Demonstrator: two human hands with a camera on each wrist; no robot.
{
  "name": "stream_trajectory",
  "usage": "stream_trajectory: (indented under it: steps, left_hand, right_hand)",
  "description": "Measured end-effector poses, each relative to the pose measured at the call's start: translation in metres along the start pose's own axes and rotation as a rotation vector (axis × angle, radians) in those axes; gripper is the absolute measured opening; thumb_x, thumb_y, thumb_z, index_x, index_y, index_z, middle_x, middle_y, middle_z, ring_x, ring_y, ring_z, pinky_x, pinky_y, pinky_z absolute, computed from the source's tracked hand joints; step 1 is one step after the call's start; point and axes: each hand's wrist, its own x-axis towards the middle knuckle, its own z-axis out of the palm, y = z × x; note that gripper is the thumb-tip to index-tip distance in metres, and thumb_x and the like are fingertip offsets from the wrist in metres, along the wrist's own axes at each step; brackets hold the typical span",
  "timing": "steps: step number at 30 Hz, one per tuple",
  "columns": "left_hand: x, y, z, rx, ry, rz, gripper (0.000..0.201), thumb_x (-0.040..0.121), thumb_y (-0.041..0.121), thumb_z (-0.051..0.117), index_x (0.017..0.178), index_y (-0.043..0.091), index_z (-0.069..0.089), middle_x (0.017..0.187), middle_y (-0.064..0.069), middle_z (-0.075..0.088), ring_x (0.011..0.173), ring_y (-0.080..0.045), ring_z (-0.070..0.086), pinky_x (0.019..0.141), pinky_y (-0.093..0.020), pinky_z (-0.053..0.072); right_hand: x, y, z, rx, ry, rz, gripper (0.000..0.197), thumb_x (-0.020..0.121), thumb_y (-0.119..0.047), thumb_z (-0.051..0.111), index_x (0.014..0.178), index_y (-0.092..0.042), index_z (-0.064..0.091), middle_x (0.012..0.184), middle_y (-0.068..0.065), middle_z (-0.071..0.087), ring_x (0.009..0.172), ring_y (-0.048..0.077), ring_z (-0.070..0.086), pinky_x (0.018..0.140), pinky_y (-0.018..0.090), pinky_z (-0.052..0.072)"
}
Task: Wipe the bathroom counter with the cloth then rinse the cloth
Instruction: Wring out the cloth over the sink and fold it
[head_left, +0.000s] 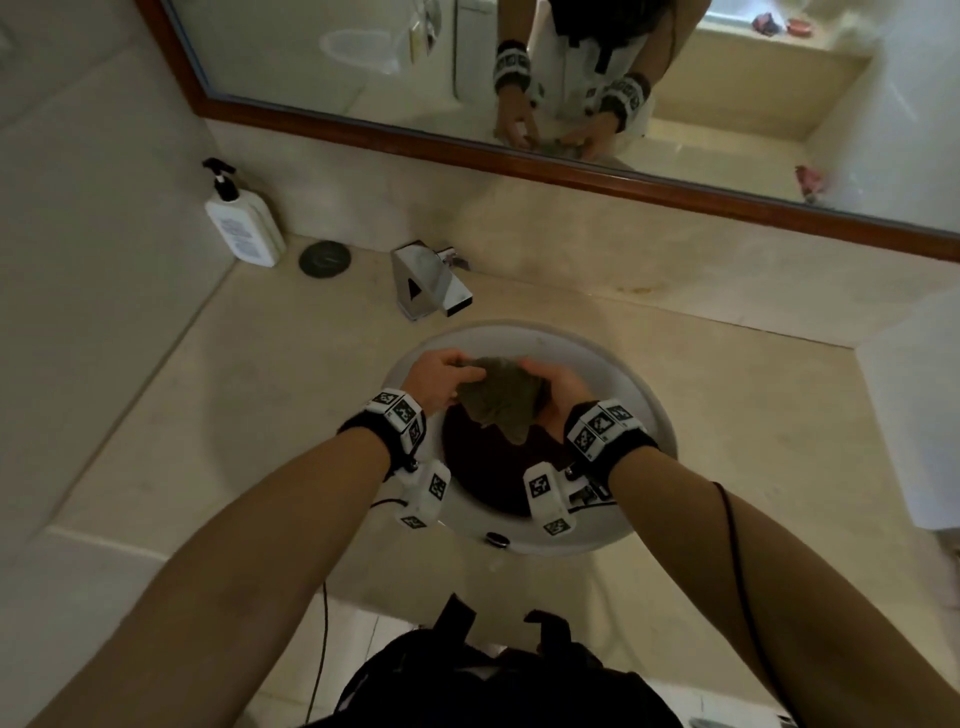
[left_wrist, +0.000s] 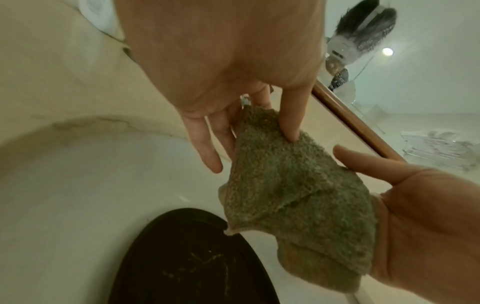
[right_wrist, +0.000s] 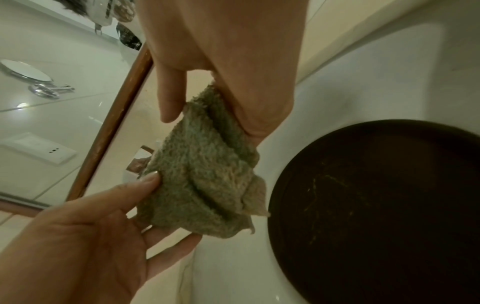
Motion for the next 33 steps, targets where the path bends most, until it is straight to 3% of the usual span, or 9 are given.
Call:
stream_trajectory:
  steps: [5, 8, 12, 15, 19, 23, 27, 30, 33]
  left_hand:
    - [-0.020, -0.001, -0.030, 0.055, 0.110, 0.027, 0.013, 0.083, 0.013, 0.069, 0.074, 0.015, 0.062, 0.081, -0.012, 0.062, 0.080, -0.026, 0.059, 0.077, -0.043, 0.052]
    - [-0.030, -0.003, -0.053, 0.081, 0.168, 0.058, 0.014, 0.081, 0.016, 0.069, 0.069, 0.016, 0.063, 0.075, -0.013, 0.062, 0.078, -0.026, 0.057, 0.077, -0.044, 0.048]
    - [-0.040, 0.001, -0.085, 0.089, 0.217, 0.087, 0.011, 0.083, 0.016, 0.067, 0.073, 0.013, 0.065, 0.083, -0.018, 0.065, 0.082, -0.026, 0.058, 0.086, -0.045, 0.049]
    - [-0.040, 0.000, -0.113, 0.091, 0.259, 0.099, 0.014, 0.083, 0.015, 0.067, 0.069, 0.014, 0.063, 0.081, -0.016, 0.064, 0.081, -0.026, 0.057, 0.085, -0.046, 0.049]
    - [-0.035, -0.004, -0.156, 0.092, 0.303, 0.112, 0.016, 0.085, 0.017, 0.065, 0.069, 0.014, 0.062, 0.074, -0.011, 0.062, 0.076, -0.024, 0.056, 0.076, -0.037, 0.047]
    - [-0.028, -0.005, -0.198, 0.078, 0.332, 0.129, 0.013, 0.086, 0.017, 0.064, 0.078, 0.007, 0.063, 0.076, -0.012, 0.062, 0.075, -0.022, 0.055, 0.075, -0.033, 0.046]
    - [-0.012, 0.000, -0.228, 0.060, 0.329, 0.148, 0.012, 0.086, 0.017, 0.064, 0.081, 0.005, 0.063, 0.079, -0.012, 0.062, 0.075, -0.022, 0.056, 0.077, -0.035, 0.046]
    - [0.000, 0.008, -0.245, 0.015, 0.328, 0.151, 0.014, 0.085, 0.018, 0.066, 0.084, 0.004, 0.063, 0.079, -0.011, 0.063, 0.075, -0.022, 0.057, 0.079, -0.037, 0.047]
    - [0.013, 0.019, -0.257, 0.001, 0.319, 0.156, 0.017, 0.085, 0.019, 0.067, 0.089, 0.003, 0.065, 0.085, -0.011, 0.066, 0.080, -0.023, 0.060, 0.082, -0.037, 0.049]
  right_hand:
    - [-0.009, 0.008, 0.024, -0.038, -0.110, 0.044, 0.038, 0.087, -0.021, 0.062, 0.120, -0.001, 0.062, 0.117, 0.021, 0.066, 0.108, 0.037, 0.062, 0.101, 0.055, 0.044]
    - [-0.013, 0.014, 0.045, -0.032, -0.161, 0.069, 0.051, 0.078, -0.020, 0.069, 0.125, 0.000, 0.060, 0.120, 0.023, 0.065, 0.110, 0.038, 0.062, 0.101, 0.054, 0.045]
    - [-0.011, 0.023, 0.078, -0.072, -0.160, 0.058, 0.037, 0.086, -0.016, 0.065, 0.119, 0.002, 0.062, 0.111, 0.023, 0.067, 0.095, 0.038, 0.066, 0.086, 0.048, 0.054]
    - [0.002, 0.032, 0.105, -0.114, -0.133, -0.003, 0.042, 0.082, -0.018, 0.072, 0.118, 0.002, 0.063, 0.115, 0.021, 0.067, 0.102, 0.037, 0.064, 0.085, 0.048, 0.055]
    - [0.010, 0.038, 0.147, -0.139, -0.167, -0.084, 0.030, 0.087, -0.015, 0.065, 0.113, -0.001, 0.063, 0.102, 0.010, 0.066, 0.093, 0.026, 0.060, 0.068, 0.032, 0.051]
    - [0.025, 0.039, 0.191, -0.116, -0.160, -0.164, 0.012, 0.088, -0.010, 0.063, 0.098, -0.004, 0.066, 0.100, 0.009, 0.067, 0.098, 0.025, 0.060, 0.088, 0.034, 0.048]
    - [0.031, 0.033, 0.227, -0.081, -0.200, -0.172, 0.009, 0.089, -0.012, 0.064, 0.095, -0.006, 0.067, 0.091, 0.010, 0.070, 0.086, 0.026, 0.064, 0.074, 0.035, 0.052]
    - [0.038, 0.024, 0.245, -0.083, -0.197, -0.154, 0.021, 0.084, -0.015, 0.069, 0.105, -0.011, 0.065, 0.100, 0.006, 0.069, 0.095, 0.025, 0.063, 0.085, 0.040, 0.052]
    - [0.049, 0.013, 0.258, -0.061, -0.175, -0.147, 0.031, 0.079, -0.007, 0.073, 0.109, -0.009, 0.063, 0.108, 0.012, 0.068, 0.102, 0.033, 0.063, 0.092, 0.050, 0.051]
